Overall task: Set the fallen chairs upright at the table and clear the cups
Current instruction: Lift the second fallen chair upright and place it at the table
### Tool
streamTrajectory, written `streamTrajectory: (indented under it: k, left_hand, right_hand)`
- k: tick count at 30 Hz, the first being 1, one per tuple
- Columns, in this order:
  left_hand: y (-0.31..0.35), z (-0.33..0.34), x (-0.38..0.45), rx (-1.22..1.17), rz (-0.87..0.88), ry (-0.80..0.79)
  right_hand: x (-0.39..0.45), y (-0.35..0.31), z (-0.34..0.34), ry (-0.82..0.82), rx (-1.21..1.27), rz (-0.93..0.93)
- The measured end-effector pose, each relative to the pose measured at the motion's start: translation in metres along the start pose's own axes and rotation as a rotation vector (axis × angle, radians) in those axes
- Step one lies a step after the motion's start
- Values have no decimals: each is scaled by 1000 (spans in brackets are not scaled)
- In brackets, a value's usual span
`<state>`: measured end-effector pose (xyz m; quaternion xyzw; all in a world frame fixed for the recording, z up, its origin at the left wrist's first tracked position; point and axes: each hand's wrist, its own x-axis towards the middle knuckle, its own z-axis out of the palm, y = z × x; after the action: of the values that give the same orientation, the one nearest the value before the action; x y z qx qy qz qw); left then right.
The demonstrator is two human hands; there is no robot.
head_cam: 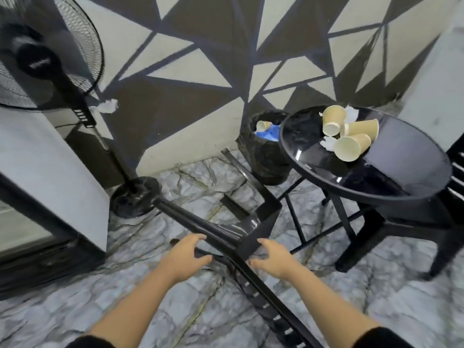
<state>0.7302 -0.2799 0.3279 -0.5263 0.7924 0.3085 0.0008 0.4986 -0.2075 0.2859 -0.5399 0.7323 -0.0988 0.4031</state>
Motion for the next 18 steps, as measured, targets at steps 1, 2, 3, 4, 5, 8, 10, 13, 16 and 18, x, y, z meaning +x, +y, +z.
streamTrajectory:
  k: [1,2,3,4,5,8,10,13,16,18]
  left_hand:
    - [0,-1,9,7,14,-22]
    - [-1,-2,17,5,29,-33]
    - [-1,-4,26,4,47,-45]
    - [0,-6,33,7,67,-59]
    - [1,-7,40,10,80,-79]
    - [5,-3,59,30,123,-163]
    - [8,2,73,52,169,-212]
    - [11,14,91,93,254,-317]
    - [10,30,105,144,330,-433]
    - [6,44,114,175,384,-480]
  right_hand:
    - [2,0,-1,10,-1,18]
    - [5,0,-1,19,7,30]
    - [6,1,-2,28,31,46]
    - [7,2,-3,40,64,66]
    - [6,3,-3,54,87,86]
    - [-1,10,1,93,120,149]
    - [-5,16,7,129,146,192]
    - [-17,25,22,178,192,271]
    - [-31,37,48,221,275,396]
    - [-37,44,67,230,318,464]
